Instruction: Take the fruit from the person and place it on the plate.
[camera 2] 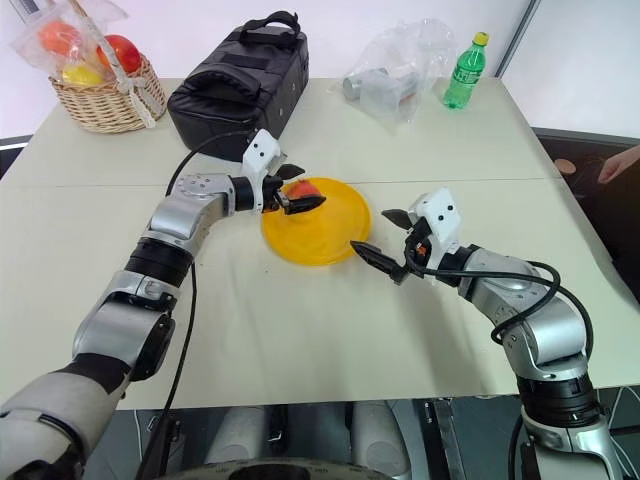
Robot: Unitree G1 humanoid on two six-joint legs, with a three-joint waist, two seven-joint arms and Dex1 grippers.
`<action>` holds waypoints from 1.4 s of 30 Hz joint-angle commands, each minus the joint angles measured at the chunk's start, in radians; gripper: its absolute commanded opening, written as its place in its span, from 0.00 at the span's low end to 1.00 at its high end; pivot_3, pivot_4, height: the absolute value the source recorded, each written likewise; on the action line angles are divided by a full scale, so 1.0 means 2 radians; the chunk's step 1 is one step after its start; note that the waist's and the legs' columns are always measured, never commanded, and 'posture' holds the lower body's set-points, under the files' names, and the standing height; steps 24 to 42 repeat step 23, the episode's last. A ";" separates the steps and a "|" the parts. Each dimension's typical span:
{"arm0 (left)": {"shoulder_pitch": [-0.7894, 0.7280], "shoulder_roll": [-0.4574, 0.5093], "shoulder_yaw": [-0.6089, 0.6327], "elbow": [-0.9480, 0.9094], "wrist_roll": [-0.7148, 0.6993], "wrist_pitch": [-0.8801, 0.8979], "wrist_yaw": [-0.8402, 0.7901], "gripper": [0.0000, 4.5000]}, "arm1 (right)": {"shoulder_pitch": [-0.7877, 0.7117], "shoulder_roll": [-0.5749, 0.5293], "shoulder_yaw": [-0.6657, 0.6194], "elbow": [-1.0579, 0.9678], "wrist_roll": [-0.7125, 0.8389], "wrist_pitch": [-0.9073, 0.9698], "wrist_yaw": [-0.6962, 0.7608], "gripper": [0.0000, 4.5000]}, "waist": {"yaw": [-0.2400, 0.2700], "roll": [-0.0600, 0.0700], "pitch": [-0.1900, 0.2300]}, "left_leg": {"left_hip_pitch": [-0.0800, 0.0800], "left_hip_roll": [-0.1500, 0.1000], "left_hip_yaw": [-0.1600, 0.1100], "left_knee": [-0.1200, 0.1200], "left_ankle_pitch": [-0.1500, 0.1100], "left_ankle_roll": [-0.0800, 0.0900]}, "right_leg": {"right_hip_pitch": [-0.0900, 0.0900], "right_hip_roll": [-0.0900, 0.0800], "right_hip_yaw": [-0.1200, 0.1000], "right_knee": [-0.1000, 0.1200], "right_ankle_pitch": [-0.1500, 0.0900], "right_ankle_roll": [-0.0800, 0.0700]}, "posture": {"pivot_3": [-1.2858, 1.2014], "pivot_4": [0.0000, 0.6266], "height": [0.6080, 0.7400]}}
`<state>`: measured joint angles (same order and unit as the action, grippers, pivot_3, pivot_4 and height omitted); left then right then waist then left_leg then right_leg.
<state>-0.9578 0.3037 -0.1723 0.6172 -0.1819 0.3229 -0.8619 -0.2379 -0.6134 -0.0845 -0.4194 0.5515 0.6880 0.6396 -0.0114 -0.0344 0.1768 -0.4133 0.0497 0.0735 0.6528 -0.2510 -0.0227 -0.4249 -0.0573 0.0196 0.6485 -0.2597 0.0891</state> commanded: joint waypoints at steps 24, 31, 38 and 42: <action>0.195 0.093 0.210 -0.327 -0.108 0.110 0.125 0.99 | -0.072 0.026 -0.011 0.125 -0.064 -0.107 -0.011 1.00 | 0.000 0.000 0.000 | 0.000 0.000 0.000 0.000 0.000 0.000 | 0.000 -0.001 0.000 0.001 0.000 0.000 | 0.52 0.24 1.00; 0.195 0.093 0.210 -0.327 -0.108 0.110 0.125 0.99 | -0.072 0.026 -0.011 0.125 -0.064 -0.107 -0.011 1.00 | 0.000 0.000 0.000 | 0.000 0.000 0.000 0.000 0.000 0.000 | 0.000 -0.001 0.000 0.001 0.000 0.000 | 0.52 0.24 1.00; 0.195 0.093 0.210 -0.327 -0.108 0.110 0.125 0.99 | -0.072 0.026 -0.011 0.125 -0.064 -0.107 -0.011 1.00 | 0.000 0.000 0.000 | 0.000 0.000 0.000 0.000 0.000 0.000 | 0.000 -0.001 0.000 0.001 0.000 0.000 | 0.52 0.24 1.00; 0.195 0.093 0.210 -0.327 -0.108 0.110 0.125 0.99 | -0.072 0.026 -0.011 0.125 -0.064 -0.107 -0.011 1.00 | 0.000 0.000 0.000 | 0.000 0.000 0.000 0.000 0.000 0.000 | 0.000 -0.001 0.000 0.001 0.000 0.000 | 0.52 0.24 1.00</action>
